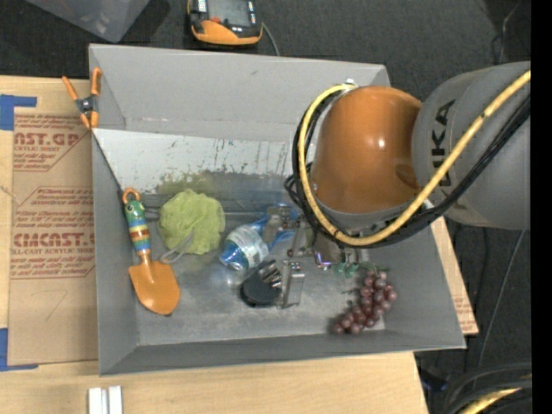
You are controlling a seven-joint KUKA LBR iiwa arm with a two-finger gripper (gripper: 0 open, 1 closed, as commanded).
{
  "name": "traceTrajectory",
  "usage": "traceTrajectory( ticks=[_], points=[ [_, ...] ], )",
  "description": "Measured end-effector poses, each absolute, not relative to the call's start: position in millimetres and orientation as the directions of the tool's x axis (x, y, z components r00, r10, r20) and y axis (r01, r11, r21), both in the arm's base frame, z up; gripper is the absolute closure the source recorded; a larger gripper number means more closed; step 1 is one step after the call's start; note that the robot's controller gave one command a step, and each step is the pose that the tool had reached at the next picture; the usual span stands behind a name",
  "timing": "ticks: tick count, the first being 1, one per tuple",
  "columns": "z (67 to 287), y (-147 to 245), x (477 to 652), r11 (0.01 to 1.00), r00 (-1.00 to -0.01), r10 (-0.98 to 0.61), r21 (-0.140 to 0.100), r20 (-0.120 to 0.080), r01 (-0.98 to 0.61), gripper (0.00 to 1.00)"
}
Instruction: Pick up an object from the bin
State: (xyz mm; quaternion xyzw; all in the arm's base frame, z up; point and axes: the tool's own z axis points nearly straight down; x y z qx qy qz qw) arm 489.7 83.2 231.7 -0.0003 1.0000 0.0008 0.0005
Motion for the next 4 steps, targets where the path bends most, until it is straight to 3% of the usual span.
traceTrajectory(
  ticks=[1, 2, 3, 4],
  points=[
    [232, 83, 489.7, 1.000, -1.000, 0.000, 0.002, -0.001, 0.000, 0.00],
    [193, 70, 487.1, 0.973, -0.973, -0.232, 0.001, 0.001, -0.232, 0.00],
    [185, 70, 489.0, 0.962, -0.962, -0.272, 0.001, -0.002, -0.272, 0.00],
    [225, 47, 482.9, 0.965, -0.965, -0.263, 0.001, -0.005, -0.263, 0.00]
  ],
)
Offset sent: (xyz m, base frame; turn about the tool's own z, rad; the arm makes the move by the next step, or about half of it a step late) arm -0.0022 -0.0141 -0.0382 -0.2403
